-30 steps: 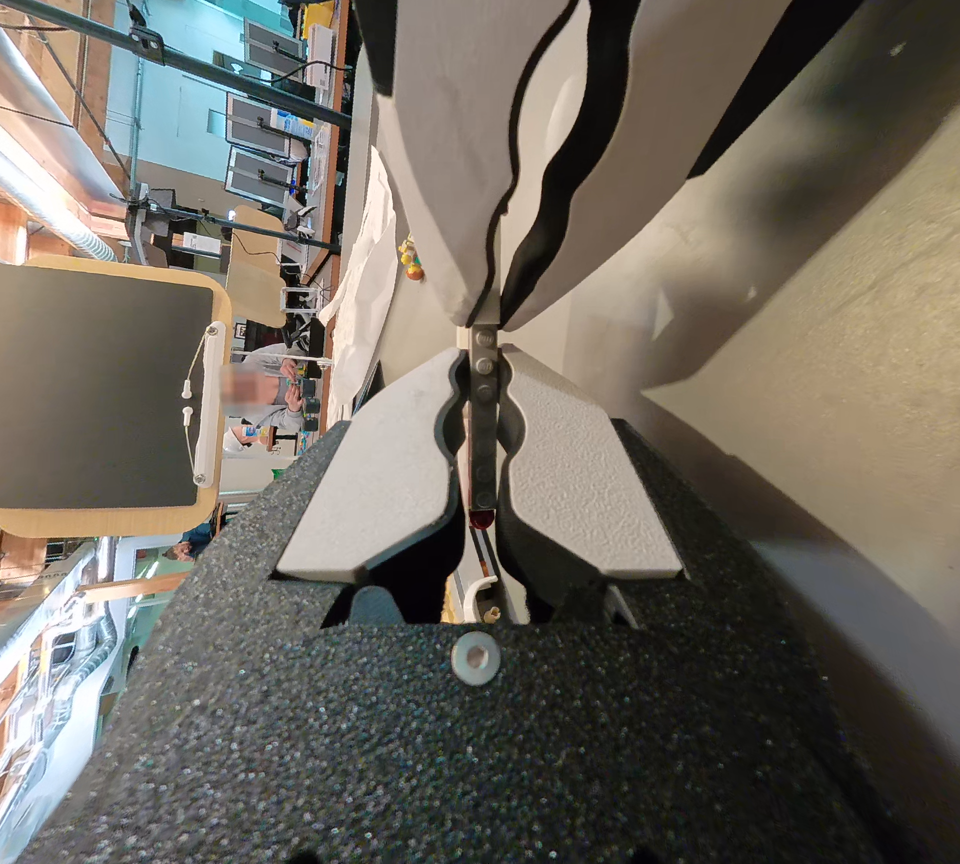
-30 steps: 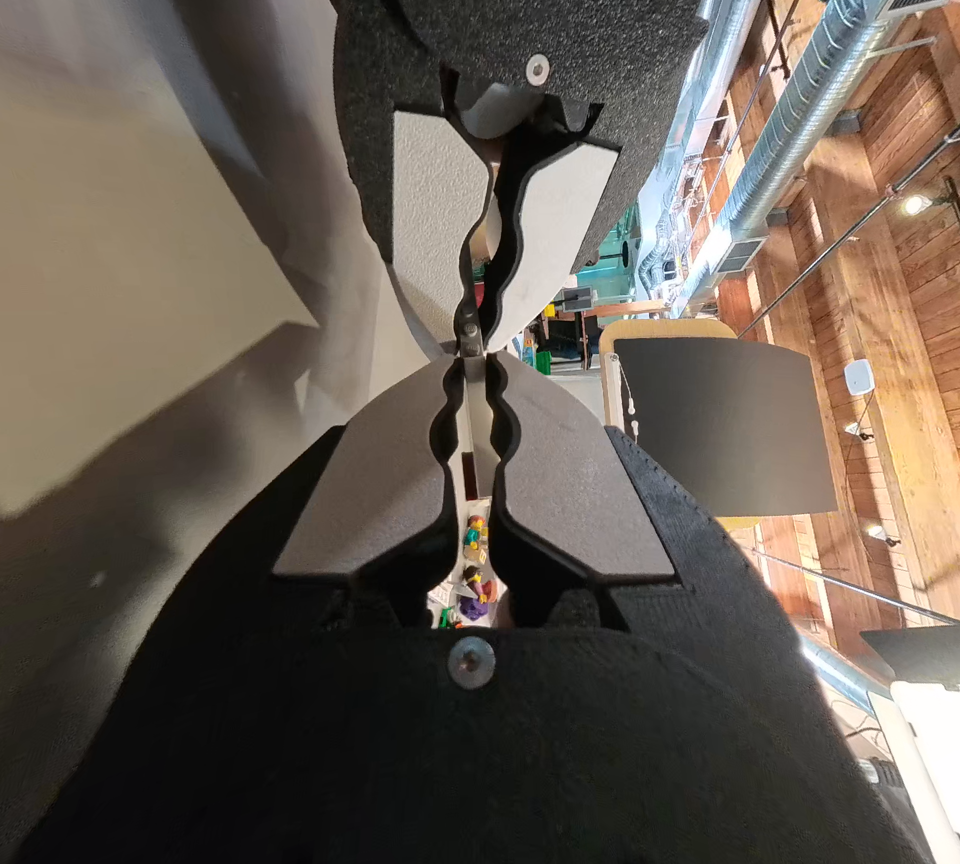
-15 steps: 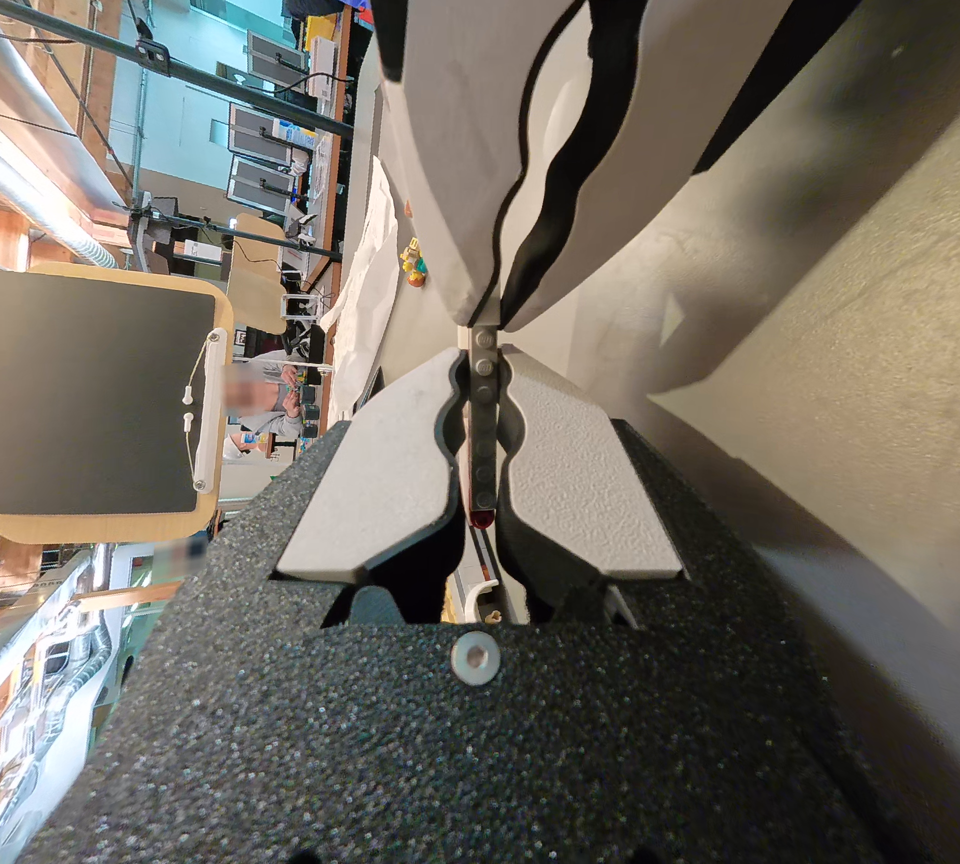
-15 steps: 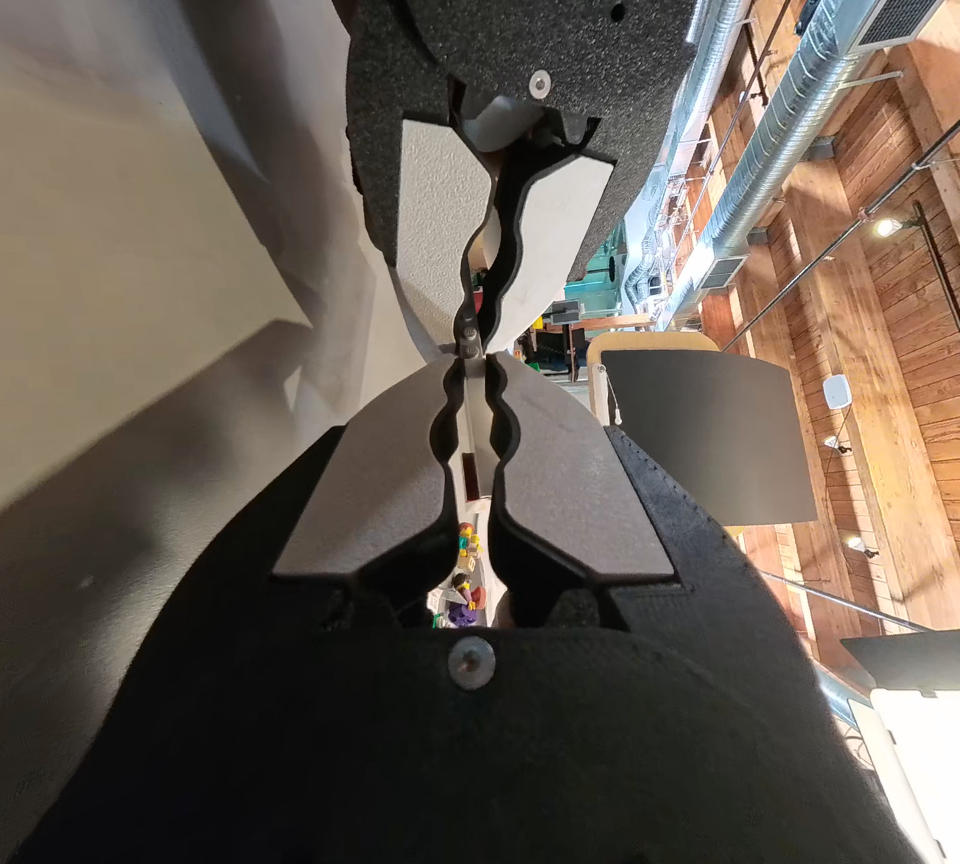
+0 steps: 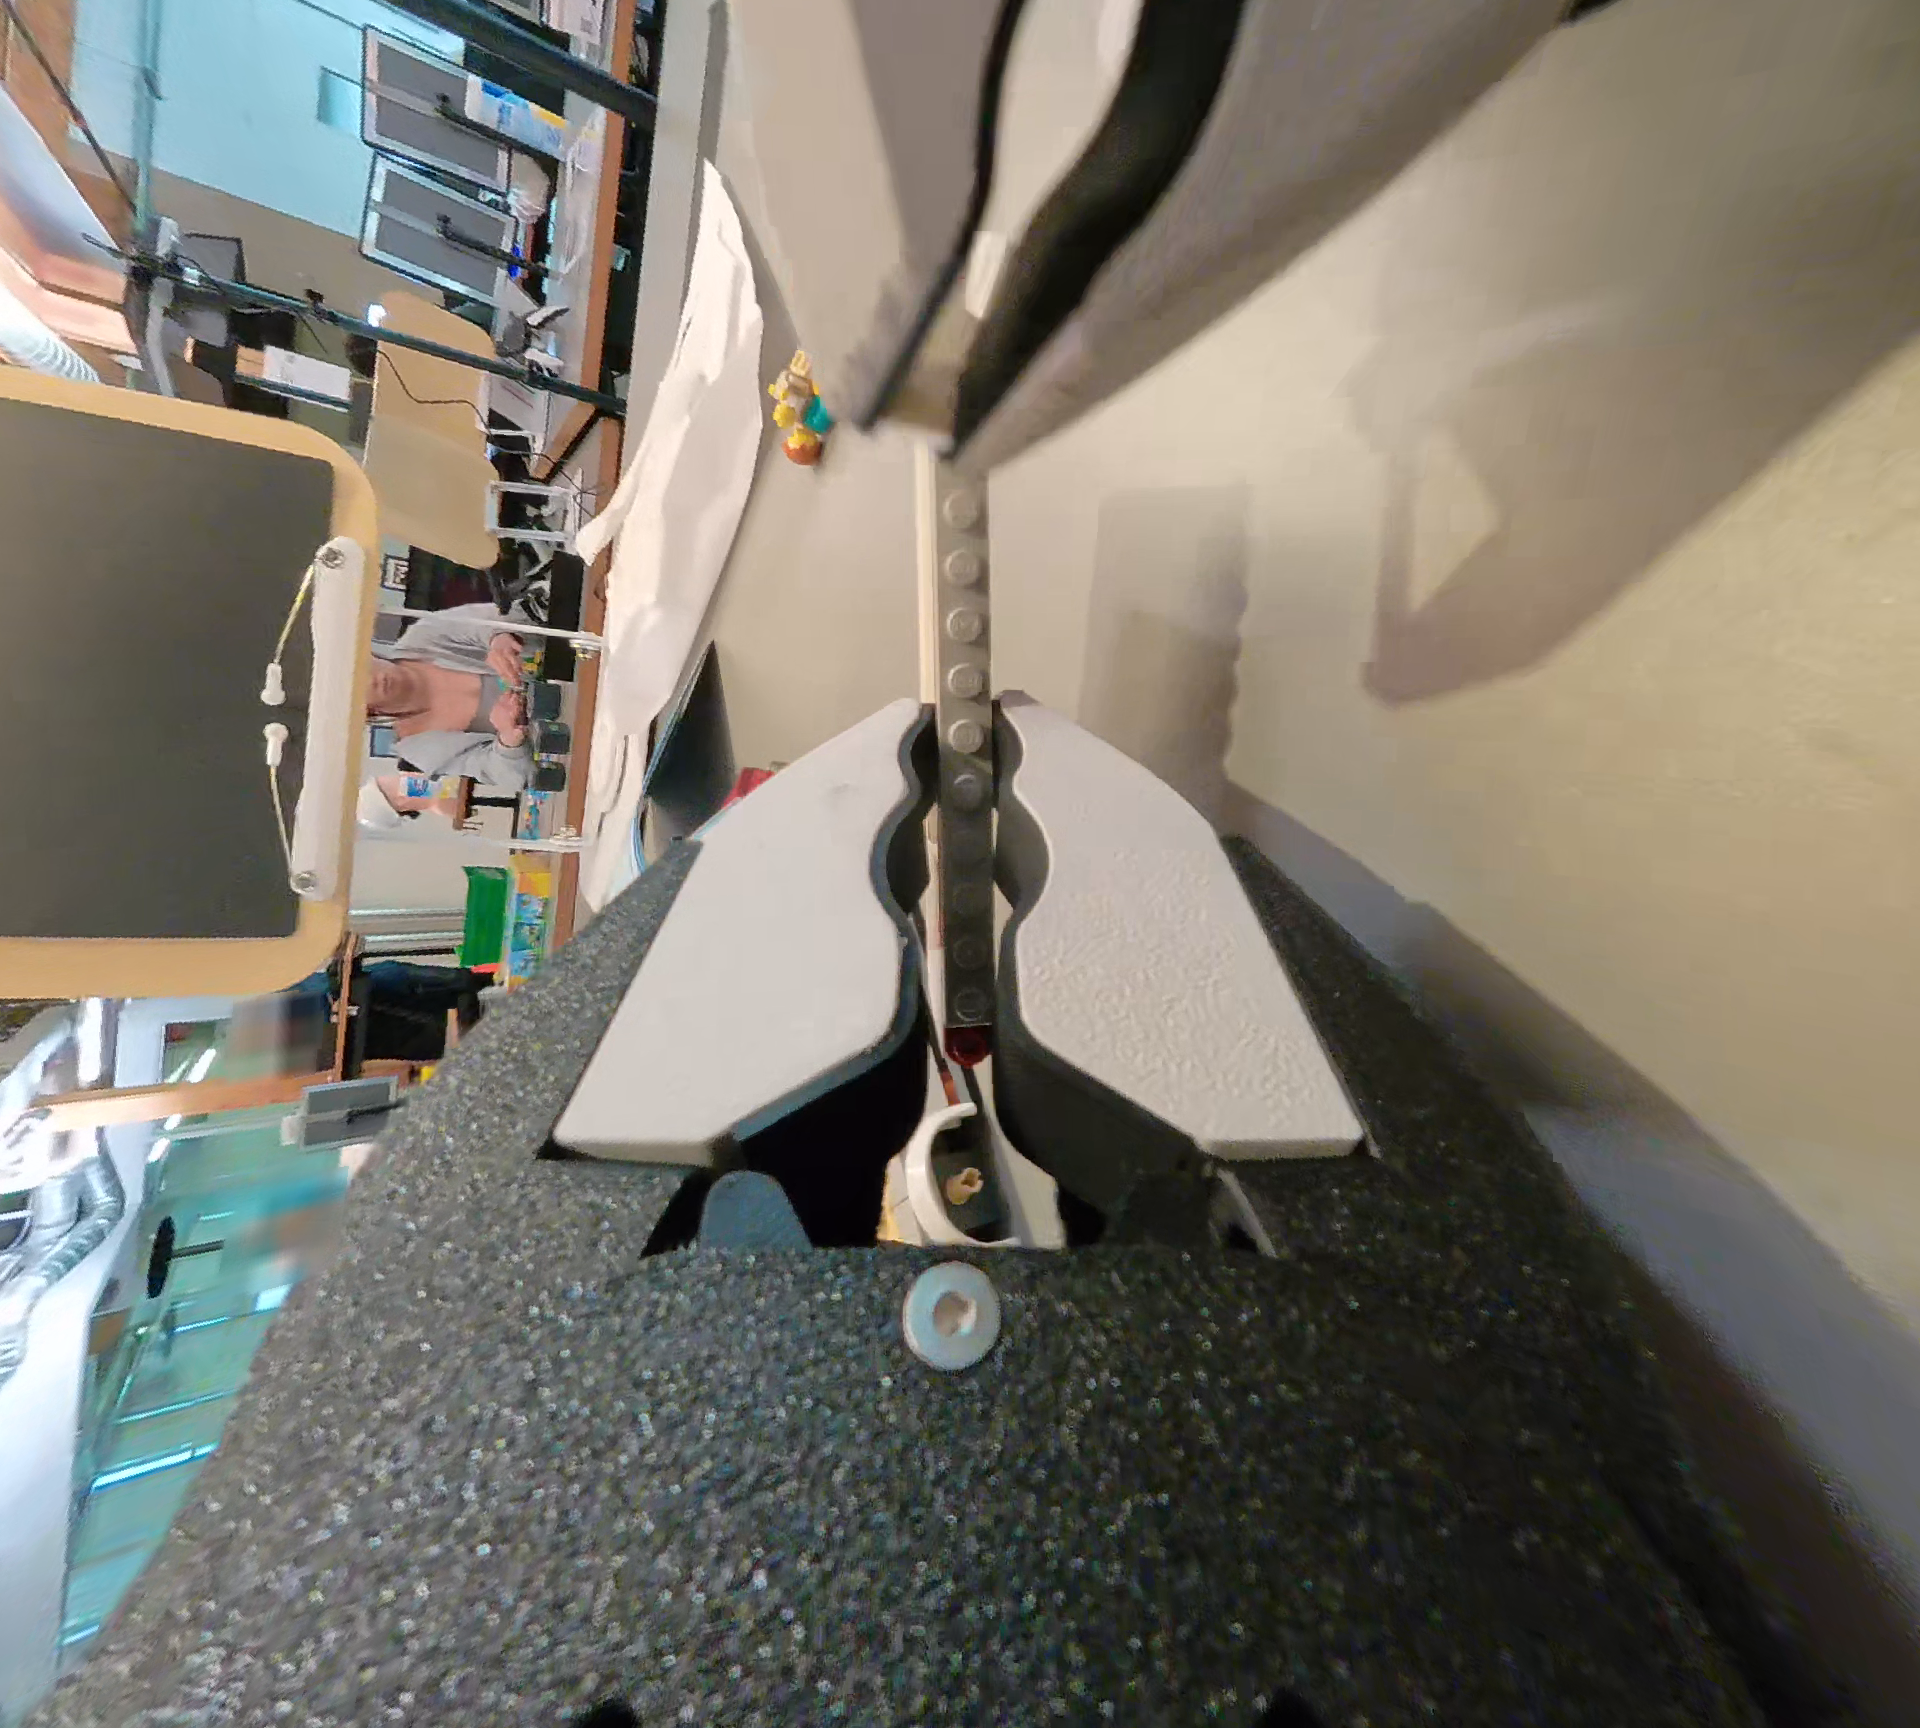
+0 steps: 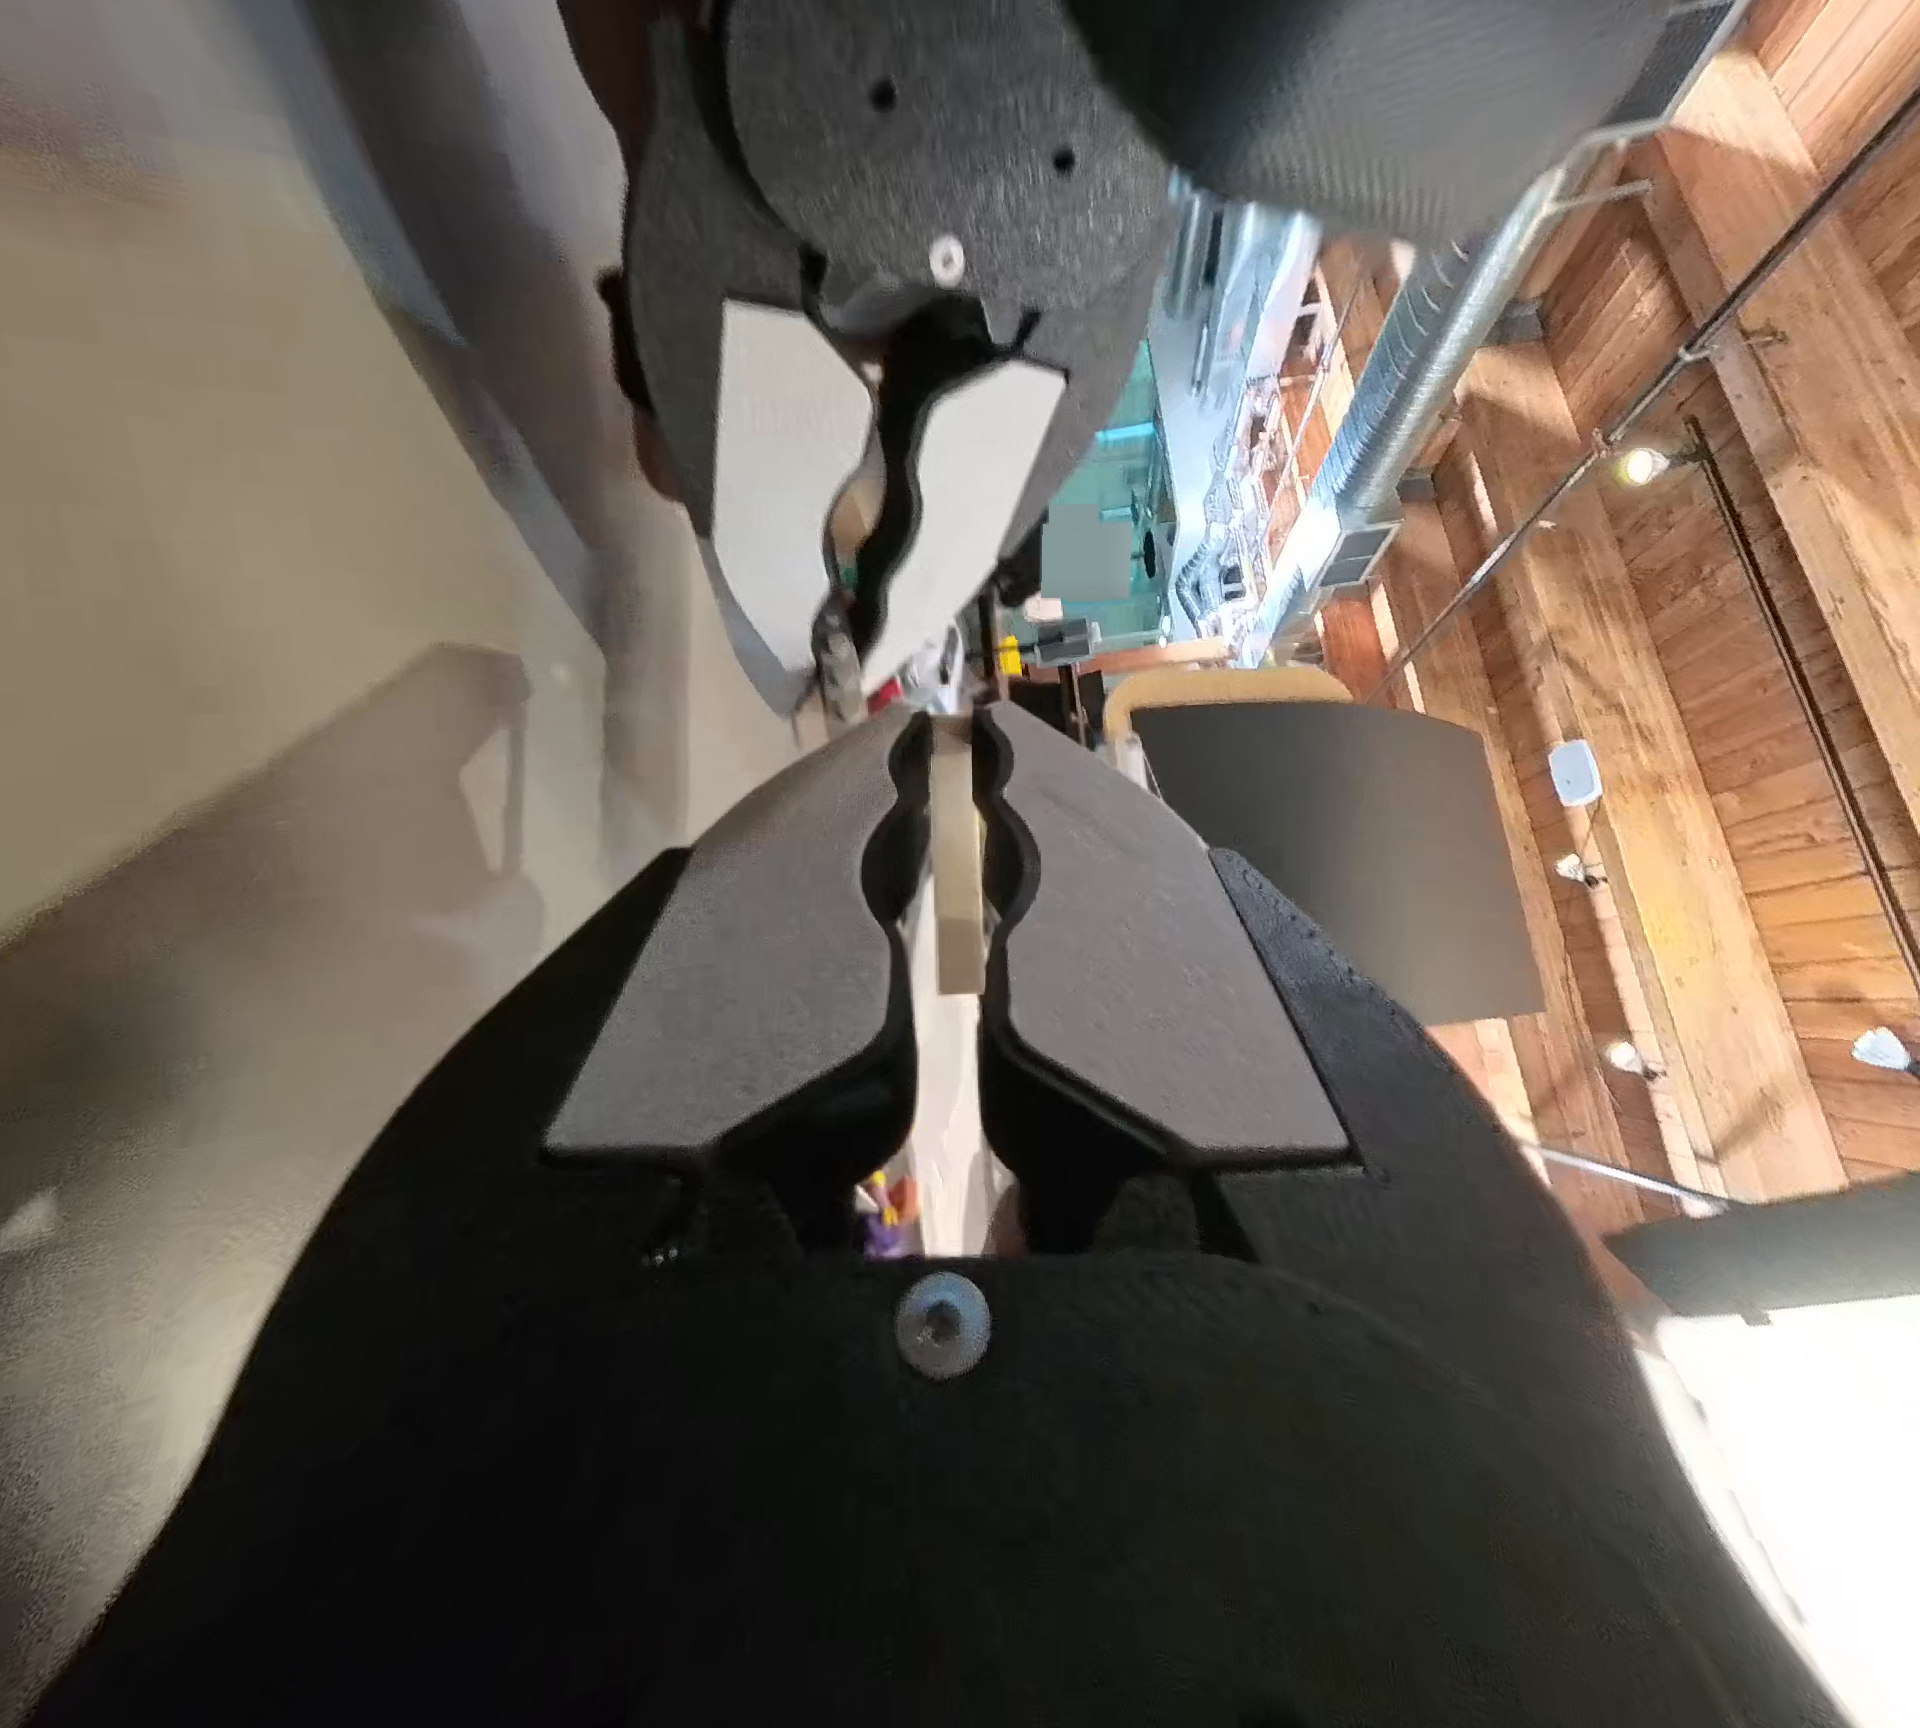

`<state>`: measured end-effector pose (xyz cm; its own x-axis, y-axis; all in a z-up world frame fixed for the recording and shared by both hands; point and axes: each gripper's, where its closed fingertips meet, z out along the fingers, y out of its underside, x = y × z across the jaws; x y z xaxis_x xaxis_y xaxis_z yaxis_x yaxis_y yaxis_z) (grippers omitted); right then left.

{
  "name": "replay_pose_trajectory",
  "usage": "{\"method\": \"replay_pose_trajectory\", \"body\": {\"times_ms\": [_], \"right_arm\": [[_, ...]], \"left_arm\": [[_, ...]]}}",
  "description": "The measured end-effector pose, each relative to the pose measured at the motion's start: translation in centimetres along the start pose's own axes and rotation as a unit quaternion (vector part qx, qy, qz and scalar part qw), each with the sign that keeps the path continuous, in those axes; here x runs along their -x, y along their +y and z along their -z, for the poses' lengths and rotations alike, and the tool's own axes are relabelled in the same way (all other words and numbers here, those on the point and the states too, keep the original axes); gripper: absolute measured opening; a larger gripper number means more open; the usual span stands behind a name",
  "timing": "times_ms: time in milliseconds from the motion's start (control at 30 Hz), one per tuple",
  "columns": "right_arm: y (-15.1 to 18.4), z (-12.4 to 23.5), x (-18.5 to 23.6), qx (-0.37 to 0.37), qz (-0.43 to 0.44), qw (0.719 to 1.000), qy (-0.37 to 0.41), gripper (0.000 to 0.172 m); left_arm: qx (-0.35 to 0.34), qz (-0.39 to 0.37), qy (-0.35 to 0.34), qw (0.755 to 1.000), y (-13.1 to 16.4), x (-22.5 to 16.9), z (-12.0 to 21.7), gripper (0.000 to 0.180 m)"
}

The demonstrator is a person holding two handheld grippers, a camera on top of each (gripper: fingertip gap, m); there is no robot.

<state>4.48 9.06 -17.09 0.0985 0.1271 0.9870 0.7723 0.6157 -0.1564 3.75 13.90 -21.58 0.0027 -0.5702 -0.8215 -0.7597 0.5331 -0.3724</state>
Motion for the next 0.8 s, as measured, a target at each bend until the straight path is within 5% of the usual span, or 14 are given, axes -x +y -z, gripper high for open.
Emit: {"method": "replay_pose_trajectory", "body": {"times_ms": [267, 500, 633, 800], "right_arm": [[12.2, 4.1, -5.9, 0.214, -0.018, 0.972, 0.099, 0.007], [26.0, 15.5, -9.4, 0.450, -0.233, 0.847, 0.158, 0.008], [28.1, 17.0, -8.5, 0.471, -0.284, 0.823, 0.143, 0.013], [25.0, 13.9, -8.4, 0.421, -0.248, 0.866, 0.108, 0.018]], "left_arm": [[-0.008, 0.026, 0.014, 1.000, 0.3, 0.1, 0.2, 0.008], [-0.019, 0.038, 0.029, 0.999, 0.0, -0.1, 0.3, 0.008], [-0.019, 0.038, 0.032, 0.999, -0.1, -0.3, 0.2, 0.008], [-0.014, 0.036, 0.026, 0.999, 0.1, -0.2, 0.2, 0.008]]}}
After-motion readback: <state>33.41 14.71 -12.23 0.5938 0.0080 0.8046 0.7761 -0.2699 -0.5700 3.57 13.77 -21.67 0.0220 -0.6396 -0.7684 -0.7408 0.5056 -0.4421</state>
